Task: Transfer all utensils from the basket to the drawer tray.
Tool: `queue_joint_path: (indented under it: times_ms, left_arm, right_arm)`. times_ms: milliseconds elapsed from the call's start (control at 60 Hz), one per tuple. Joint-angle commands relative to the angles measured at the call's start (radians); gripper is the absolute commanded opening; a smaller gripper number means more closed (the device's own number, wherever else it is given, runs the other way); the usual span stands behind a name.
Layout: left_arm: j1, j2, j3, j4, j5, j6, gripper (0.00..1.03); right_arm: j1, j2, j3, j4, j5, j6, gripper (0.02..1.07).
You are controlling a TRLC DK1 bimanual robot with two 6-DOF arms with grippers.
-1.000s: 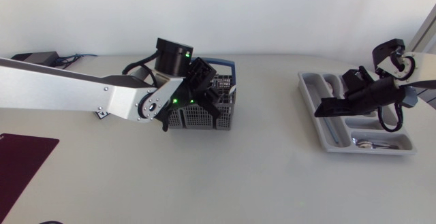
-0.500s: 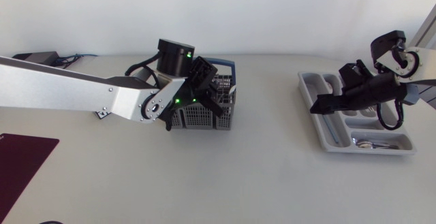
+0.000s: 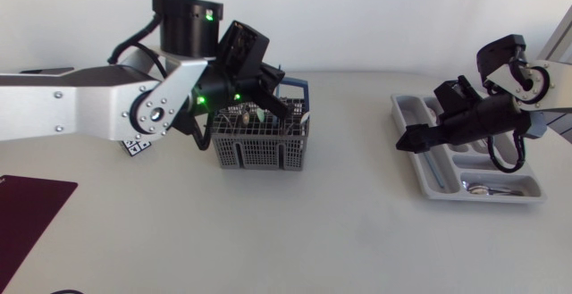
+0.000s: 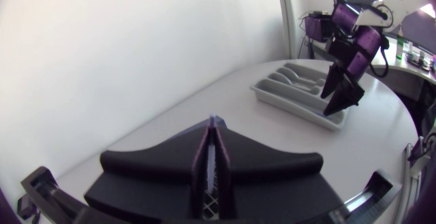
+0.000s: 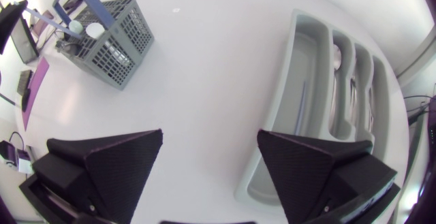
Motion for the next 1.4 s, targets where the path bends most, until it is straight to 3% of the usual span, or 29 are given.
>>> queue_joint_path:
  times_ms: [0,250,467,633,883,1150,1383]
  left_arm:
    - [-0.003,-0.069,0.038,-0.021,0.01,-0.024,0.04]
    - [-0.024,-0.216,0.09,-0.144,0.021,-0.079,0.03]
    - [-0.009,-0.234,0.136,-0.29,0.153,-0.207,0.04]
    - [0.042,-0.19,0.183,-0.373,0.329,-0.306,0.03]
    - [0.069,-0.115,0.194,-0.399,0.503,-0.408,0.04]
    - [0.083,-0.075,0.215,-0.437,0.607,-0.457,0.03]
    - [0.085,-0.069,0.214,-0.44,0.631,-0.464,0.03]
  right_arm:
    - [0.017,-0.036,-0.027,-0.013,0.004,0.022,1.02]
    - [0.099,-0.148,-0.035,-0.019,-0.021,0.021,1.02]
    - [0.272,-0.264,-0.042,-0.008,-0.05,0.035,1.02]
    - [0.418,-0.286,-0.022,0.017,-0.07,0.053,0.98]
    - [0.499,-0.254,0.007,0.061,-0.126,0.09,0.88]
    - [0.556,-0.212,0.016,0.096,-0.128,0.108,0.86]
    - [0.574,-0.197,0.014,0.112,-0.128,0.108,0.51]
